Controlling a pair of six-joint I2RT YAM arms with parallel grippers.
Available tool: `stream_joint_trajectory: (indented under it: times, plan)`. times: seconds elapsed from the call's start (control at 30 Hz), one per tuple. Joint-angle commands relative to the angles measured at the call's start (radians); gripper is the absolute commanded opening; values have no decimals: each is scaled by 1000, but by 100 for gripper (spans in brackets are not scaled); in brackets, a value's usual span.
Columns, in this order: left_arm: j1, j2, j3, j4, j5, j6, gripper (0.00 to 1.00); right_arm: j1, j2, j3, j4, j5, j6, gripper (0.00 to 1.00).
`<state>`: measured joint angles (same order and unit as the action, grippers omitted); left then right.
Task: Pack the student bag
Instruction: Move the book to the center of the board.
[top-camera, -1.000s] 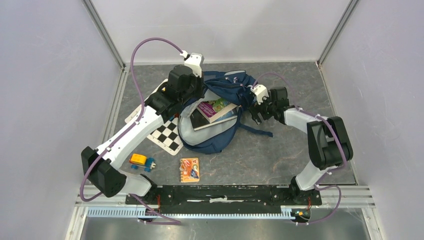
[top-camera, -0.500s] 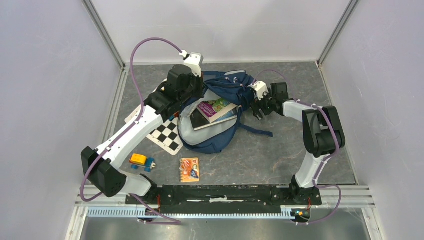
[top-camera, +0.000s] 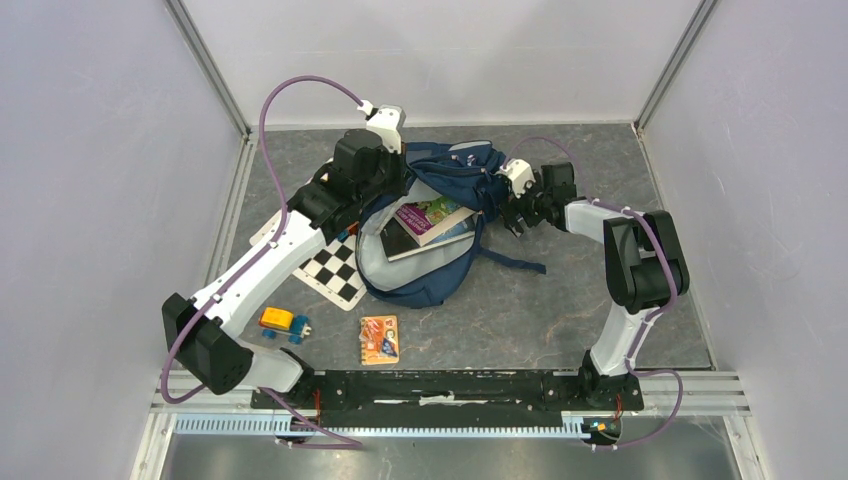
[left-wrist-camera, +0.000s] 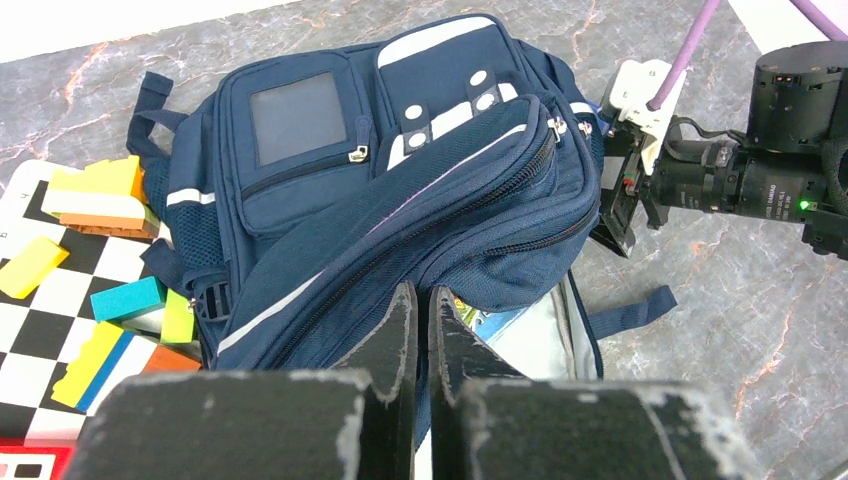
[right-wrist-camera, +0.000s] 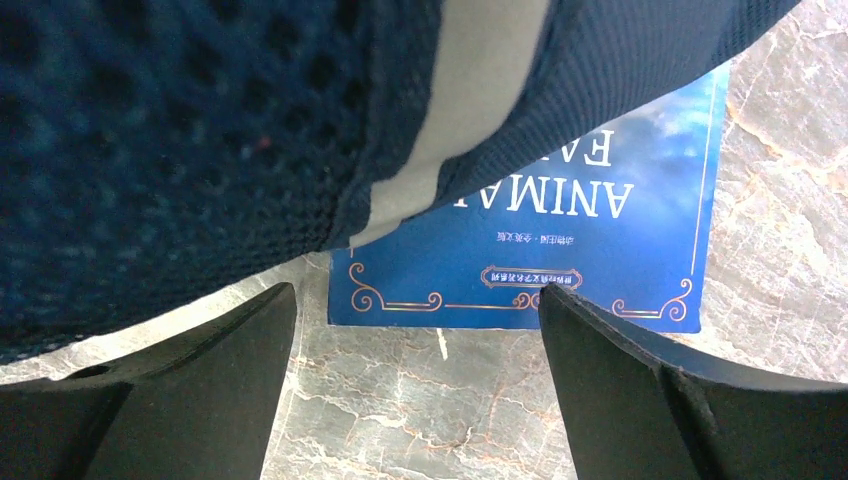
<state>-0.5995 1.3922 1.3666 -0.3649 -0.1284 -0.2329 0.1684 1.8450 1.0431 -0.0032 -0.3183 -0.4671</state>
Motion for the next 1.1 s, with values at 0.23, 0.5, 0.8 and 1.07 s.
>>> stream_joint_trajectory:
  times: [0.23, 0.5, 0.8, 1.07]
  plan:
    - [40, -24, 12, 109, -72, -45, 2, 9, 87, 94, -53, 21, -28, 93]
    - [46, -27, 11, 109, -70, -43, 2, -41, 143, 75, -123, 53, 67, 57]
    - [50, -30, 8, 113, -57, -48, 2, -72, 70, -59, -54, 244, 123, 20]
    - [50, -28, 6, 116, -50, -48, 2, -86, -32, -198, -42, 338, 239, 0]
